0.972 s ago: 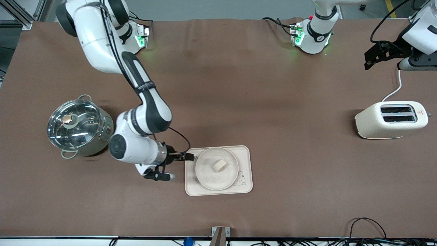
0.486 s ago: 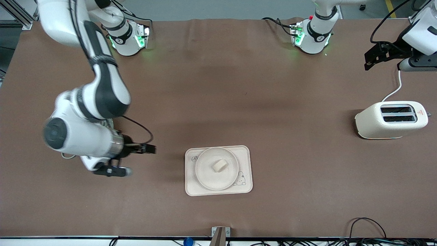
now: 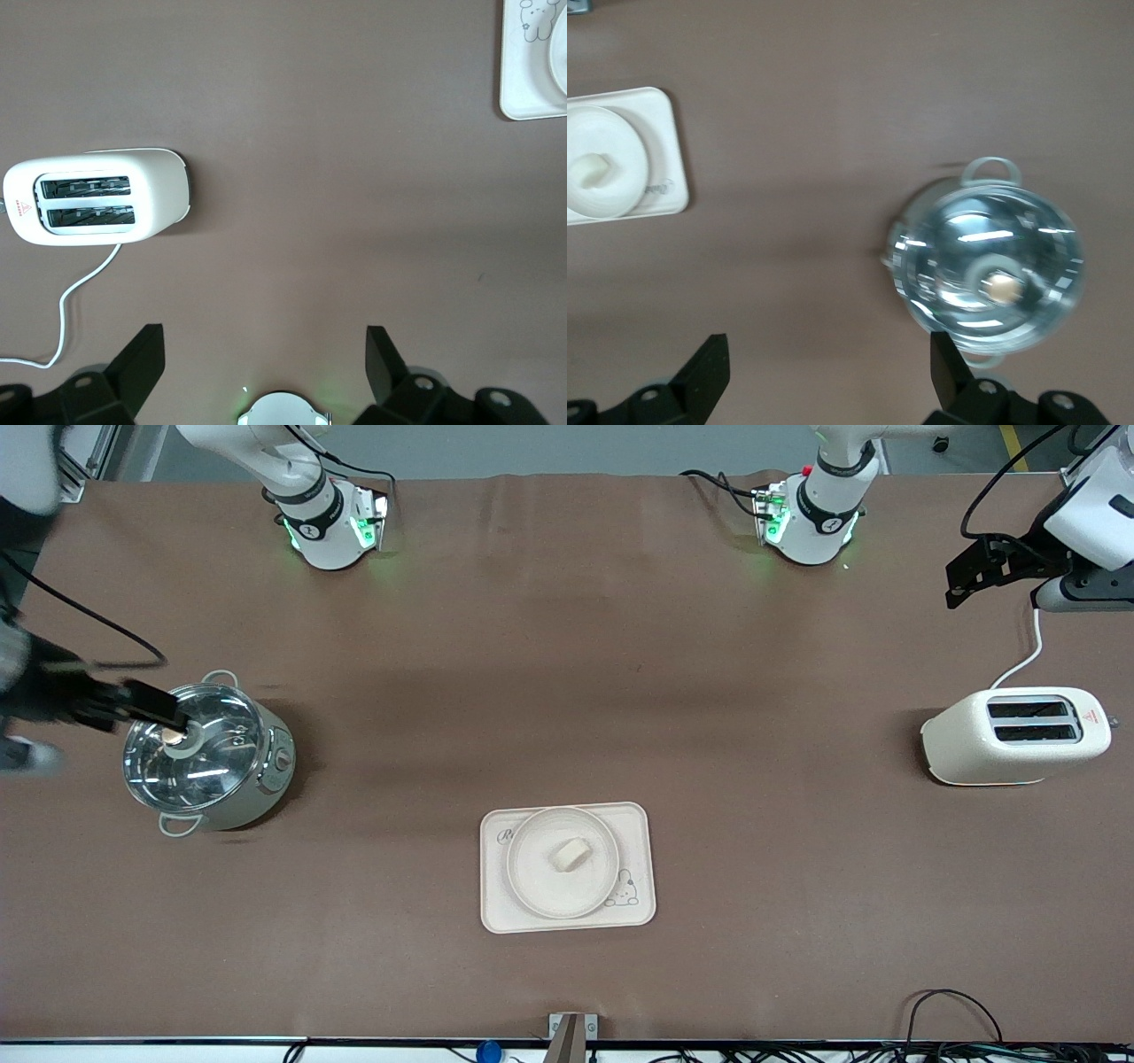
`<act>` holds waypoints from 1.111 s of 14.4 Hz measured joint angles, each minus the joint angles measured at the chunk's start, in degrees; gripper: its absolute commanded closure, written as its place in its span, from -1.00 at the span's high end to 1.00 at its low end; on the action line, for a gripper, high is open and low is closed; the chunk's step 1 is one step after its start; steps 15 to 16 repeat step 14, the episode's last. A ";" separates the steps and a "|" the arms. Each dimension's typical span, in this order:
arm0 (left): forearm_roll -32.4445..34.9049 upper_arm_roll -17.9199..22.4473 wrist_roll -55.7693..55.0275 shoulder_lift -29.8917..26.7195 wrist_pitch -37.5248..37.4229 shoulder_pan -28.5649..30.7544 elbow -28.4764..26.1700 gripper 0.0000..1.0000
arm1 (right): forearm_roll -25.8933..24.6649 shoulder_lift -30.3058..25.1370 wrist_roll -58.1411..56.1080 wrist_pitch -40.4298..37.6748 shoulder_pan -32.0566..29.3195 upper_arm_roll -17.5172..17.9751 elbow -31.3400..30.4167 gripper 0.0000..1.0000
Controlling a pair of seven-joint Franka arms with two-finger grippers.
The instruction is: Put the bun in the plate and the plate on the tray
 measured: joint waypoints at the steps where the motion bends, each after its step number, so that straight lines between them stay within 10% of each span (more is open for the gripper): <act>1: 0.00 0.00 0.00 0.00 0.00 0.01 0.00 1.00 | -1.00 -1.33 -1.36 -1.53 -1.20 -0.01 -0.05 1.00; 16: 0.00 -0.01 0.06 0.01 0.28 -0.19 0.80 1.00 | -2.73 -4.84 -3.19 -5.19 -3.34 0.85 -1.25 1.00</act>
